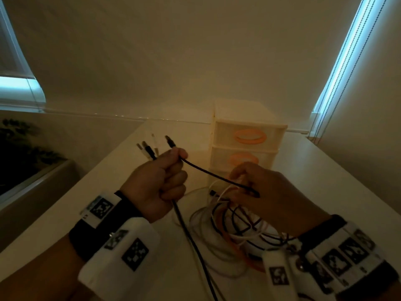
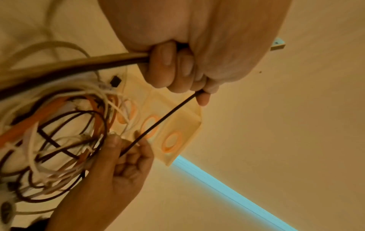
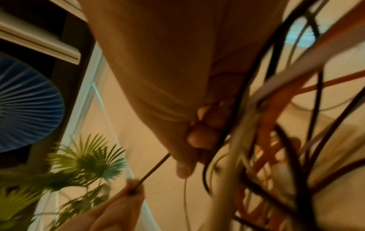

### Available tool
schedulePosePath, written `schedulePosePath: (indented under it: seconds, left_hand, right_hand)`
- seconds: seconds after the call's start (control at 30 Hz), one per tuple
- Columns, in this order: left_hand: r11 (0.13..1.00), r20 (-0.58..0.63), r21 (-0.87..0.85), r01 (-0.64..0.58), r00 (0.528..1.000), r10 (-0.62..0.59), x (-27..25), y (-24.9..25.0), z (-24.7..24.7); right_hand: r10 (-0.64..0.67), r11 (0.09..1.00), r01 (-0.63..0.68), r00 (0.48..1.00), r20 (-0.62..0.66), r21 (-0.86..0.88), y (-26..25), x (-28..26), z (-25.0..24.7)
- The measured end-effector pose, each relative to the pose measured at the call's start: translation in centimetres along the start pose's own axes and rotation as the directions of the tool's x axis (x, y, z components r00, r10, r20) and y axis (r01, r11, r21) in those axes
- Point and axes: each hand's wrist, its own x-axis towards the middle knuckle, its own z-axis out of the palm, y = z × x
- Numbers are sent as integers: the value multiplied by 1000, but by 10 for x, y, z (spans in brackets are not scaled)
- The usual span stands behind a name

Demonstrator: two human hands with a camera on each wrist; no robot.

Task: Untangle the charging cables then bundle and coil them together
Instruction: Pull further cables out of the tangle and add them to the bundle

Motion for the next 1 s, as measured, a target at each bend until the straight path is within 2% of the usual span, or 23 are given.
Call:
schedulePosePath:
  seconds: [0.07, 0.3, 0.47, 0.57, 0.67, 0.73, 0.8, 0.9, 1.0]
  left_hand:
    - [999, -14, -15, -28, 1000, 28, 3, 8, -6]
    - [981, -45, -118, -154, 988, 150, 4, 27, -10]
    - [959, -58, -173, -225, 974, 218, 2, 40, -15]
    - [978, -8, -114, -173, 985, 173, 0, 25, -8]
    - [989, 38, 2, -149, 988, 149, -1, 8, 2]
    - [986, 40, 44, -161, 986, 159, -1, 3, 6]
    - [985, 21, 45, -169, 985, 168, -2, 2, 8]
    - [986, 22, 74, -151, 988, 150, -5, 0, 10]
    - [966, 20, 201, -162, 987, 161, -7, -3, 11]
  right_hand:
    - [0, 999, 1, 1000, -9, 41, 9, 0, -11]
    - [-28, 999, 30, 994, -108, 16, 28, 4, -23]
    - [-42, 999, 43, 993, -112, 6, 31, 4, -23]
    - [-4, 1000, 4, 1000, -22, -1, 24, 2, -21]
    - [-60, 991, 53, 997, 51, 123, 1, -1, -14]
    - [-155, 981, 154, 988, -2, 116, -16, -2, -4]
    - [-258, 966, 260, 959, -113, -4, -24, -1, 9]
    - [-263, 965, 253, 937, -228, -72, -22, 2, 21]
    - [-241, 970, 237, 947, -211, -47, -19, 1, 22]
